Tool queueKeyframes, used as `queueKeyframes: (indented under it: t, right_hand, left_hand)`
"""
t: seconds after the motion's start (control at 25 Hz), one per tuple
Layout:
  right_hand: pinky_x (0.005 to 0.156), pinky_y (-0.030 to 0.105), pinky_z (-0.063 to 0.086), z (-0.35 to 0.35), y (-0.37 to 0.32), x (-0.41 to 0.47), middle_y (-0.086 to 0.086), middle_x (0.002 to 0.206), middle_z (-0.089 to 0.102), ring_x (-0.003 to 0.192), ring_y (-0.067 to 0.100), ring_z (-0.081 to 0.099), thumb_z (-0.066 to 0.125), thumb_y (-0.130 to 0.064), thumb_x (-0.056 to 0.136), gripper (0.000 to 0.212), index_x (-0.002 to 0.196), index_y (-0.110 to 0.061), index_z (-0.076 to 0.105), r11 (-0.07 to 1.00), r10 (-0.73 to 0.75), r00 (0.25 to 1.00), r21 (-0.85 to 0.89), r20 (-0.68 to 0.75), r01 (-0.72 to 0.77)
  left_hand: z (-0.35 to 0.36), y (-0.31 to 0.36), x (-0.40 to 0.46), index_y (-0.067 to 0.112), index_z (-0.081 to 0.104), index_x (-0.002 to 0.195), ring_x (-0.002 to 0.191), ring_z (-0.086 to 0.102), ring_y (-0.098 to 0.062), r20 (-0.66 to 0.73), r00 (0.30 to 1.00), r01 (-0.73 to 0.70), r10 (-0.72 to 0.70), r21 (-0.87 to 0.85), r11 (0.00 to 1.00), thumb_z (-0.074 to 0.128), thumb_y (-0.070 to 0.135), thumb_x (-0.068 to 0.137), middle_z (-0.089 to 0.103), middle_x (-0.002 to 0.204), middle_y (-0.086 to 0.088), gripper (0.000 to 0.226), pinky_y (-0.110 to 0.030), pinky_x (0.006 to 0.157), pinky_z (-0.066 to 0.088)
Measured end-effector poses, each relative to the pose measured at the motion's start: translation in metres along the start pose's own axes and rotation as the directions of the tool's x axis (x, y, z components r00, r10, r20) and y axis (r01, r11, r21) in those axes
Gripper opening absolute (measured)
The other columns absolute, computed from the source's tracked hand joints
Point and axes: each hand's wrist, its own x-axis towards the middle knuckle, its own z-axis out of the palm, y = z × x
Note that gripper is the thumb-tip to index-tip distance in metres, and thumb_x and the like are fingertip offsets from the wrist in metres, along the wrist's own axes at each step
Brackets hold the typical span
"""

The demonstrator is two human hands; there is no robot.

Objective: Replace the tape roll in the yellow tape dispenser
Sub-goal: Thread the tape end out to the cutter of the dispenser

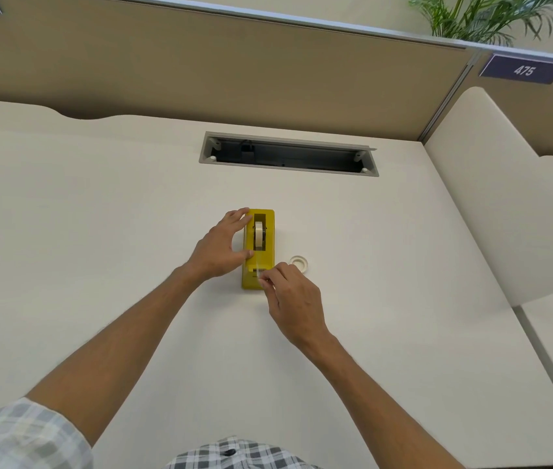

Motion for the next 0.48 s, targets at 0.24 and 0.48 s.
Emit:
queueKeyframes:
  t: [0.24, 0.48]
  right_hand:
    - [0.054, 0.033, 0.053, 0.009, 0.004, -0.003, 0.006, 0.083, 0.066, 0.069, 0.019, 0.058, 0.063, -0.017, 0.092, 0.010, 0.094, -0.009, 0.068, 1.000, 0.000, 1.000, 0.002, 0.017, 0.000]
    - [0.054, 0.035, 0.052, 0.023, 0.009, -0.006, 0.008, 0.084, 0.067, 0.068, 0.021, 0.059, 0.063, -0.016, 0.092, 0.010, 0.094, -0.007, 0.068, 0.998, -0.041, 0.999, -0.057, -0.008, 0.041]
  left_hand:
    - [0.001, 0.000, -0.002, 0.029, 0.026, 0.150, 0.148, 0.014, -0.014, -0.013, 1.000, 0.002, -0.002, 0.016, 1.000, 0.069, 0.035, 0.085, 0.018, 0.160, 0.010, 0.078, -0.048, 0.114, 0.025]
    - [-0.001, -0.007, -0.016, 0.023, 0.037, 0.146, 0.145, 0.025, -0.018, -0.100, 0.995, -0.024, 0.024, -0.004, 1.000, 0.068, 0.045, 0.083, 0.032, 0.156, 0.001, 0.073, -0.046, 0.111, 0.031]
